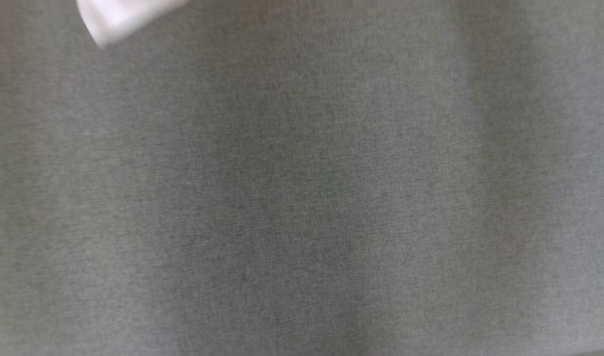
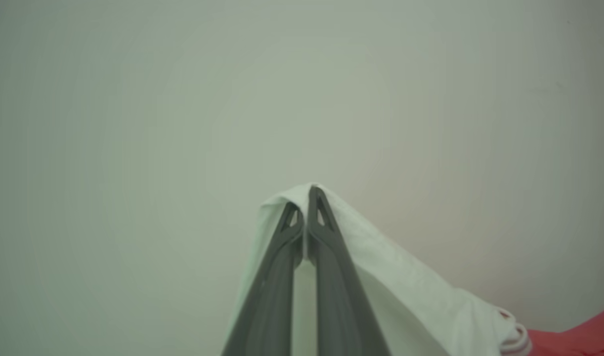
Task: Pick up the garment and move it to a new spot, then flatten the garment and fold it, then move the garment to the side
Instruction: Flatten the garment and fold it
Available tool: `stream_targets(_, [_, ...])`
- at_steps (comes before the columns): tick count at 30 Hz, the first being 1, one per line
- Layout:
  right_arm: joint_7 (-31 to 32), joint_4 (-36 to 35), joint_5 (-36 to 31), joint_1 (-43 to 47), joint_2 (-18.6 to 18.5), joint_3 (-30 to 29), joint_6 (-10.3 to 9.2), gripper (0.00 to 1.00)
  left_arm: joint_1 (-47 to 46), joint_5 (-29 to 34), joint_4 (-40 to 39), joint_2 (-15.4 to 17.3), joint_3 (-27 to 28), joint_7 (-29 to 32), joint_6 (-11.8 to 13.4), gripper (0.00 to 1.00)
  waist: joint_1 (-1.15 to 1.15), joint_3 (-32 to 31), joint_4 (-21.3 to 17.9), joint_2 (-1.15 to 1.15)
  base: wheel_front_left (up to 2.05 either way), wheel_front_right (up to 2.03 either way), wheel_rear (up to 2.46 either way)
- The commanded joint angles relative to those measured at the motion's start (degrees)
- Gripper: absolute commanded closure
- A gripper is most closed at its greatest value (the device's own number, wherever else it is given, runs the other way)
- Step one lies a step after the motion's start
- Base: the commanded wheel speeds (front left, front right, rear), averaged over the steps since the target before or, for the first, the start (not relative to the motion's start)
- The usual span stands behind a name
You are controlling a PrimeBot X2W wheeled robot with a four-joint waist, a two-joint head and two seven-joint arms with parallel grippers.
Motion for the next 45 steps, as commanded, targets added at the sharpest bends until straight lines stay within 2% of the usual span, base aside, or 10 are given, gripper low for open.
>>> stream_targets(1, [-0.27,0.57,0.21,-1.16,-0.37,0.29,-0.13,1.0,-1.12,-0.09,0.65,-0.6,-0.58,-0.36,0.1,1.0,-0.01,1.84,-0.63,-0.02,0.0,0.0,0.0])
stream_targets(12, [-3.12,9.43,0.94,-10.4,-2.59,4.96,-0.13,1.0,-9.14,-0.23,7.75,-2.33,-7.07,-6.15,0.11,1.0,-0.01,2.83,0.48,-0.02,0.0,0.0,0.0])
stream_targets(22, [-4.25,13.36,3.46,-12.49,-2.64,9.8,-0.13,1.0,-10.62,-2.34,9.57,-2.59,-10.27,-7.34,0.11,1.0,-0.01,2.82,1.12,-0.02,0.0,0.0,0.0])
stream_targets(29, [-6.27,14.69,5.44,-10.58,-1.77,12.31,-0.13,1.0,-7.08,-4.49,10.12,-2.44,-10.89,-8.82,0.11,1.0,-0.01,1.39,1.25,-0.02,0.0,0.0,0.0])
stream_targets(35, [-8.77,11.79,9.0,-1.83,-2.59,16.46,-0.13,1.0,3.54,-7.37,4.92,-0.29,-10.77,-10.65,0.11,1.0,-0.01,-3.73,0.73,-0.02,0.0,0.0,0.0])
stream_targets(38, [-9.75,7.19,11.95,7.85,-4.61,18.2,-0.13,1.0,15.58,-9.36,-1.57,1.37,-9.06,-11.12,1.07,1.0,-0.01,-8.24,0.76,-0.02,0.0,0.0,0.0])
stream_targets(41, [-10.07,2.62,13.46,16.28,-6.75,17.92,-0.13,1.0,27.39,-10.67,-9.54,2.63,-8.07,-11.22,3.73,1.0,-0.01,-11.03,1.43,-0.02,0.0,0.0,0.0])
stream_targets(45, [-10.15,-4.55,13.61,29.06,-8.75,15.16,-0.13,1.0,44.16,-12.07,-23.04,4.39,-4.75,-11.24,9.76,1.0,-0.01,-13.81,1.84,-0.02,0.0,0.0,0.0])
